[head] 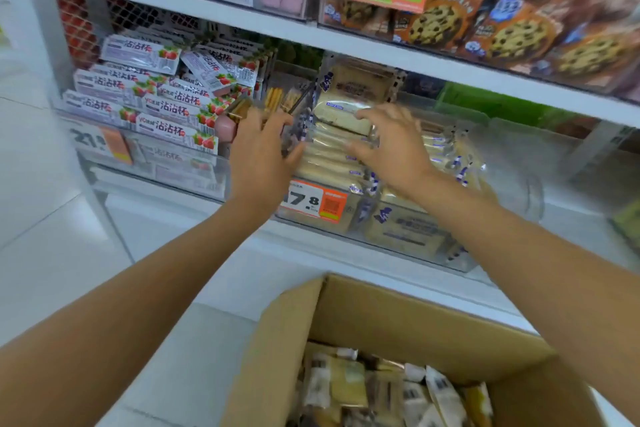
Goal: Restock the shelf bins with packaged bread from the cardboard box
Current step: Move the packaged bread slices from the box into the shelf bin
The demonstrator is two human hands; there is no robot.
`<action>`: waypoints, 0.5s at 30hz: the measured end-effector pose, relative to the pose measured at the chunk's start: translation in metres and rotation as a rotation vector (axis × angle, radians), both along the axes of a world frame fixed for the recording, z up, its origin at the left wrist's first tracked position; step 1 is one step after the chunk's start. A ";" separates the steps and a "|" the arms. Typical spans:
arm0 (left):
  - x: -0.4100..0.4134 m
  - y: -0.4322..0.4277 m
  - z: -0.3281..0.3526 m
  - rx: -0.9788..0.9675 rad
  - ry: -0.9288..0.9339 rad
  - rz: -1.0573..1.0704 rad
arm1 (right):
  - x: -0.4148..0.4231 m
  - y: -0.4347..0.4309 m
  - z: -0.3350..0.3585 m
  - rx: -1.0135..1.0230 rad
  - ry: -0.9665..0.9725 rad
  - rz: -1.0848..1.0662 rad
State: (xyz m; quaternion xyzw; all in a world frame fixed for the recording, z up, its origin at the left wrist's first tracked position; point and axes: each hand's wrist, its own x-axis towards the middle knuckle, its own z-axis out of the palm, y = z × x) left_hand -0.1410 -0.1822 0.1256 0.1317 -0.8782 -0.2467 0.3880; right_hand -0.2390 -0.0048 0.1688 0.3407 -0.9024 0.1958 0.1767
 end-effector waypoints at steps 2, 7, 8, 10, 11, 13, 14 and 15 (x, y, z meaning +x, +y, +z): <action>0.018 0.017 -0.005 -0.030 0.019 0.039 | 0.024 0.022 -0.002 -0.023 -0.010 -0.004; 0.078 0.088 -0.027 0.119 -0.109 -0.106 | 0.097 0.091 -0.037 -0.077 -0.118 0.020; 0.090 0.103 -0.038 0.195 -0.202 -0.180 | 0.111 0.107 -0.050 -0.089 -0.225 0.005; 0.112 0.132 -0.070 0.309 -0.417 -0.292 | 0.137 0.141 -0.085 -0.091 -0.502 -0.051; 0.123 0.145 -0.088 0.330 -0.536 -0.316 | 0.149 0.158 -0.106 -0.066 -0.609 -0.088; 0.144 0.168 -0.124 0.344 -0.762 -0.359 | 0.170 0.193 -0.148 0.011 -0.744 -0.143; 0.152 0.177 -0.140 0.368 -0.871 -0.387 | 0.179 0.209 -0.165 0.034 -0.801 -0.158; 0.160 0.184 -0.154 0.398 -0.970 -0.413 | 0.186 0.223 -0.181 0.056 -0.849 -0.171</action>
